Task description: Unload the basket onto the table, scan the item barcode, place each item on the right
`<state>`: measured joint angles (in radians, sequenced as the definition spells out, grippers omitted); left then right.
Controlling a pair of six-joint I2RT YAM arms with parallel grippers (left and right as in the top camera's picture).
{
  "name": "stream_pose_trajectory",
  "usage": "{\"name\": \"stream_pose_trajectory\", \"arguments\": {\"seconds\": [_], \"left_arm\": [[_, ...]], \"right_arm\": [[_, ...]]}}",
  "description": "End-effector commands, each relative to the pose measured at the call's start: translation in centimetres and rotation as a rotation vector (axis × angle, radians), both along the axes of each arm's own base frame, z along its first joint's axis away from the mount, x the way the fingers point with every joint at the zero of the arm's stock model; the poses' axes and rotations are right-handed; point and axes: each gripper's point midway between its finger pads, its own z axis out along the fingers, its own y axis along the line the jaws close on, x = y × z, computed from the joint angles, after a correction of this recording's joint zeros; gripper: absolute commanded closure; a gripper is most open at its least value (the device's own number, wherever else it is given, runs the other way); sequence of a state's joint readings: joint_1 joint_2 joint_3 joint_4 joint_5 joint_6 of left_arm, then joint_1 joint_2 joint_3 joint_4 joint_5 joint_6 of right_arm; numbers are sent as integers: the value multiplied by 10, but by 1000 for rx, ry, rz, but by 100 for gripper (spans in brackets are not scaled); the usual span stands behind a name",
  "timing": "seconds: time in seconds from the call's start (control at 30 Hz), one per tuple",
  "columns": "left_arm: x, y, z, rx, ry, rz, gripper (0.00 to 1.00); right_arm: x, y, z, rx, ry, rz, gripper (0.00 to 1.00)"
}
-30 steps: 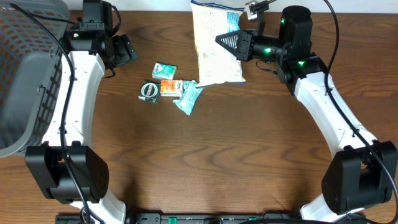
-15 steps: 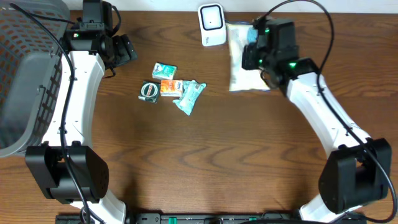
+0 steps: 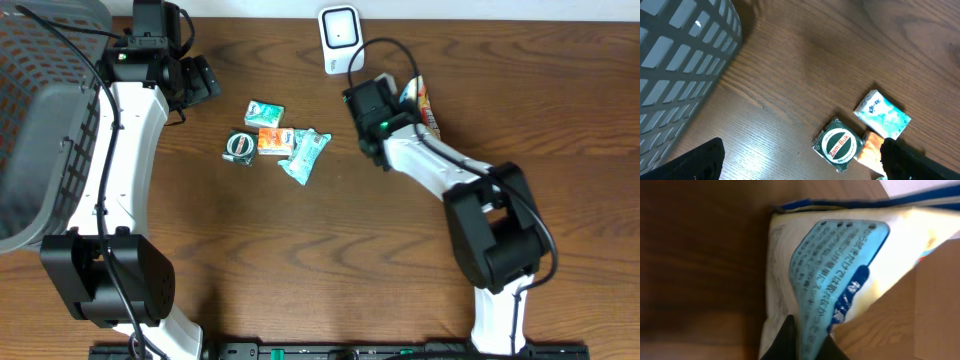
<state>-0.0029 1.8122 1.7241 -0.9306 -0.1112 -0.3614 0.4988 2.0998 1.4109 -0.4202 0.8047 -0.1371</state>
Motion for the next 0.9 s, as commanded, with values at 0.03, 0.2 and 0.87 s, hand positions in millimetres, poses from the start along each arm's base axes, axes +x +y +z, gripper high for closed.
{"name": "stream_pose_trajectory", "arguments": {"seconds": [0.03, 0.2, 0.87], "left_arm": [[1, 2, 0, 14, 2, 1, 2], [1, 2, 0, 14, 2, 0, 2], [1, 2, 0, 14, 1, 1, 2]], "right_arm": [[-12, 49, 14, 82, -28, 76, 73], [-30, 103, 40, 302, -26, 133, 37], [-16, 36, 46, 916, 310, -12, 16]]}}
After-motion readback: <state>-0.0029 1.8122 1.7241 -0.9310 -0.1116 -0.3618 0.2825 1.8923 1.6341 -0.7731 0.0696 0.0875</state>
